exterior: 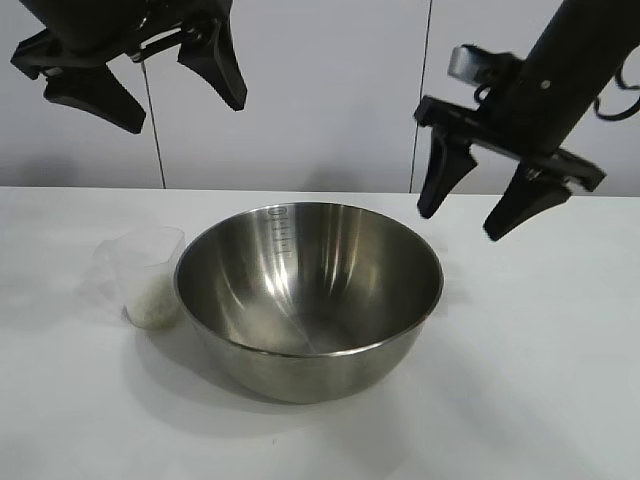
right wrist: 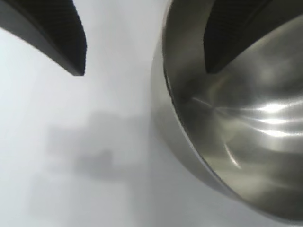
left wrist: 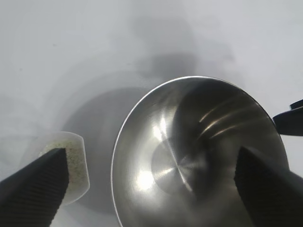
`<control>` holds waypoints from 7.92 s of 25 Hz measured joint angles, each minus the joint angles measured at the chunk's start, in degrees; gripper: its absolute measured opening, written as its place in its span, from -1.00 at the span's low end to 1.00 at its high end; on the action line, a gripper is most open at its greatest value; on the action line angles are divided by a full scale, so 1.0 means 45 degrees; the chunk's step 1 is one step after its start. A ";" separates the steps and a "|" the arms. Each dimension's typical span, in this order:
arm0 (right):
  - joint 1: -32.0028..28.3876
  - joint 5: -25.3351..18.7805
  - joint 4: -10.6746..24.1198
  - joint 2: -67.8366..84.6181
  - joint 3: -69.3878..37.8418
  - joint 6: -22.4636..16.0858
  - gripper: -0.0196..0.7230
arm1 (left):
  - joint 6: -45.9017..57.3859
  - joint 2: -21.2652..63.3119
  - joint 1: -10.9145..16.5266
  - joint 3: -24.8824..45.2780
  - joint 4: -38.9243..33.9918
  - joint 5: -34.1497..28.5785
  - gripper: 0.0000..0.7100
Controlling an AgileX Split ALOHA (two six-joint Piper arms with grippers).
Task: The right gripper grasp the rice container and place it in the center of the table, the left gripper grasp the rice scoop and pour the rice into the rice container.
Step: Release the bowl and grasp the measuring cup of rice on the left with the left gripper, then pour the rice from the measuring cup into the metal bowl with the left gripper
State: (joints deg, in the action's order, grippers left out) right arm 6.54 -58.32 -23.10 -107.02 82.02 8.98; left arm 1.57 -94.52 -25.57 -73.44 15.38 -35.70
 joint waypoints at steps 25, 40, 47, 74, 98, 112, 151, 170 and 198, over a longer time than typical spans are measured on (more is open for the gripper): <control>-0.0508 -0.1750 -0.0269 0.2227 0.0429 -0.0042 0.36 | 0.0000 0.0000 0.0000 0.0000 0.0000 0.0011 0.93; -0.0508 -0.1406 -0.0303 0.2227 0.0429 -0.0001 0.36 | 0.0113 0.0204 0.0700 0.0129 -0.0522 0.0243 0.93; -0.0508 -0.1425 -0.0307 0.2227 0.0429 0.0010 0.36 | -0.0507 0.2959 0.1270 0.4855 -0.2120 0.5032 0.93; -0.0508 -0.1751 -0.0308 0.2227 0.0429 0.0010 0.36 | 0.0407 -0.2547 0.4569 1.3170 -0.7196 2.2382 0.61; -0.0508 -0.1728 -0.0308 0.2227 0.0429 0.0010 0.36 | -0.0055 -0.5668 0.5705 1.0254 -0.8815 2.2599 0.61; -0.0508 -0.1681 -0.0319 0.2227 0.0429 0.0010 0.36 | 0.0240 -0.6431 0.5705 0.9975 -0.8962 2.2593 0.61; -0.0508 -0.1356 -0.0400 0.2227 0.0429 0.0010 0.36 | 0.3140 -0.3136 0.5705 0.8297 -1.1839 2.2101 -0.97; -0.0508 -0.1059 -0.0400 0.2227 0.0429 0.0069 0.36 | -1.2516 0.0141 -0.2525 0.7785 -0.0625 1.6035 -0.97; -0.0508 -0.0699 -0.0400 0.2227 0.0429 0.0141 0.36 | -3.3176 -0.0077 -0.4117 0.7442 -0.1349 1.5918 -0.97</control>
State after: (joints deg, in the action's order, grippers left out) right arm 4.25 -61.47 -24.90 -97.00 83.95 9.62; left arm -147.72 -94.87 -44.10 -39.95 9.31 35.93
